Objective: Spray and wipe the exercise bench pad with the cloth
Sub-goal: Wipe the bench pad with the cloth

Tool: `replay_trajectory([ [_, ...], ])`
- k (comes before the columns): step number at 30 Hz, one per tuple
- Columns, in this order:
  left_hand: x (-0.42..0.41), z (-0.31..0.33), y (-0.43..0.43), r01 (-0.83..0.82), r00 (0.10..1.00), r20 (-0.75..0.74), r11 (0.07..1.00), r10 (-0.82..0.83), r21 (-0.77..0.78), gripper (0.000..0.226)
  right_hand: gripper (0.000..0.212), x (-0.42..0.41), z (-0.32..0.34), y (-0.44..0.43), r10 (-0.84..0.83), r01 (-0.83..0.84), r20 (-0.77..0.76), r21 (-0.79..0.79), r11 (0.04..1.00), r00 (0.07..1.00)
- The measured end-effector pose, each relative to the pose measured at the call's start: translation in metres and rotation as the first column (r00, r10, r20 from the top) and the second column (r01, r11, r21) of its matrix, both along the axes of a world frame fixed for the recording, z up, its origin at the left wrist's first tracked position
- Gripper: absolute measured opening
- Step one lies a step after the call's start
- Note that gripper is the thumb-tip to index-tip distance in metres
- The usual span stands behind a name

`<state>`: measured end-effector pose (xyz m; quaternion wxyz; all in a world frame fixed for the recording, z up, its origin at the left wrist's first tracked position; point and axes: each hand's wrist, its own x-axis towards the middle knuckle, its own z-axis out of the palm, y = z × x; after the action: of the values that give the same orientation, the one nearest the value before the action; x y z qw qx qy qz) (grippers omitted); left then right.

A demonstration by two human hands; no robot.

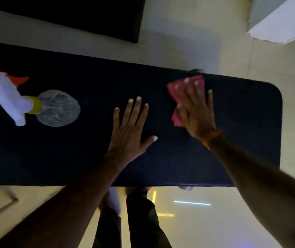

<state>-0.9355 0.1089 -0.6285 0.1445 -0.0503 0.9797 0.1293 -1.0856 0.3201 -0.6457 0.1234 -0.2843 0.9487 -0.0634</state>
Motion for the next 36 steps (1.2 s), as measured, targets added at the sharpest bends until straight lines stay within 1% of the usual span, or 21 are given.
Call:
replay_trajectory([
  [2,-0.008,-0.001,0.011,0.078,0.997,-0.015,0.997,-0.078,0.005,0.104,0.057,-0.005,-0.002,-0.016,-0.309,0.309,0.008,-0.025,0.951,0.951],
  [3,-0.011,-0.002,0.017,0.088,0.996,-0.011,0.996,-0.088,0.005,0.105,0.058,0.007,-0.002,-0.022,-0.356,0.357,0.02,-0.045,0.933,0.934],
  [7,-0.013,-0.004,0.033,0.062,0.998,0.008,0.998,-0.063,0.006,0.11,0.059,0.051,-0.001,0.027,0.051,-0.051,0.042,-0.021,0.998,0.998],
  [8,-0.013,-0.004,0.035,0.081,0.997,0.003,0.997,-0.081,0.003,0.11,0.059,0.04,-0.002,0.043,0.044,-0.044,0.031,0.006,0.999,0.999],
  [10,-0.01,-0.005,0.038,0.137,0.991,-0.006,0.991,-0.137,-0.004,0.109,0.058,0.021,-0.004,0.052,-0.216,0.216,0.012,0.029,0.976,0.976],
  [12,-0.006,-0.007,0.041,0.155,0.988,-0.022,0.988,-0.155,-0.012,0.106,0.059,0.033,-0.006,0.035,-0.433,0.433,0.025,0.0,0.901,0.901],
  [13,-0.003,-0.008,0.043,0.15,0.988,-0.026,0.989,-0.15,-0.012,0.105,0.059,0.051,-0.005,0.027,-0.405,0.406,0.032,-0.013,0.914,0.914],
  [16,0.003,-0.008,0.048,0.156,0.988,-0.021,0.988,-0.156,0.001,0.105,0.059,0.094,-0.006,0.057,-0.019,0.02,0.027,-0.019,1.0,0.999],
  [17,0.005,-0.008,0.049,0.168,0.986,-0.018,0.986,-0.168,-0.002,0.106,0.059,0.091,-0.006,0.077,0.03,-0.03,0.013,0.007,1.0,0.999],
  [19,0.011,-0.008,0.052,0.199,0.98,-0.008,0.98,-0.199,-0.013,0.107,0.058,0.086,-0.006,0.095,-0.198,0.199,-0.019,0.044,0.979,0.98],
  [21,0.02,-0.009,0.053,0.226,0.974,0.0,0.974,-0.226,-0.026,0.108,0.059,0.112,-0.001,0.076,-0.528,0.527,0.03,0.019,0.849,0.849],
  [22,0.026,-0.01,0.051,0.237,0.971,-0.001,0.971,-0.238,-0.025,0.107,0.06,0.136,0.002,0.06,-0.564,0.564,0.052,0.007,0.826,0.824],
  [26,0.049,-0.005,0.035,0.282,0.959,-0.024,0.959,-0.282,0.008,0.102,0.06,0.197,0.002,0.071,-0.151,0.15,0.059,0.009,0.989,0.987],
  [27,0.056,-0.004,0.029,0.287,0.958,-0.015,0.958,-0.287,0.001,0.101,0.06,0.191,0.0,0.083,-0.157,0.155,0.037,0.043,0.987,0.987],
  [28,0.061,-0.002,0.024,0.294,0.956,-0.002,0.956,-0.294,-0.013,0.101,0.059,0.186,-0.002,0.087,-0.265,0.265,0.014,0.044,0.963,0.964],
  [30,0.072,-0.002,0.012,0.299,0.954,0.007,0.954,-0.299,-0.029,0.1,0.058,0.19,0.0,0.066,-0.616,0.617,0.042,-0.006,0.787,0.787],
  [31,0.078,-0.002,0.005,0.298,0.954,0.003,0.954,-0.298,-0.024,0.1,0.059,0.201,0.002,0.041,-0.705,0.708,0.074,-0.031,0.705,0.705],
  [32,0.085,-0.001,-0.001,0.298,0.955,-0.001,0.955,-0.298,-0.014,0.099,0.06,0.215,0.006,0.016,-0.702,0.707,0.095,-0.042,0.706,0.706],
  [33,0.092,-0.001,-0.008,0.294,0.956,-0.002,0.956,-0.294,-0.006,0.098,0.06,0.232,0.008,-0.004,-0.623,0.63,0.105,-0.048,0.775,0.775],
  [35,0.108,0.0,-0.022,0.286,0.958,-0.012,0.958,-0.287,-0.009,0.098,0.063,0.255,0.006,-0.005,-0.301,0.305,0.082,-0.045,0.951,0.95],
  [36,0.117,0.001,-0.029,0.285,0.958,-0.022,0.958,-0.285,-0.016,0.098,0.063,0.252,0.005,0.007,-0.172,0.173,0.057,-0.017,0.985,0.983],
])
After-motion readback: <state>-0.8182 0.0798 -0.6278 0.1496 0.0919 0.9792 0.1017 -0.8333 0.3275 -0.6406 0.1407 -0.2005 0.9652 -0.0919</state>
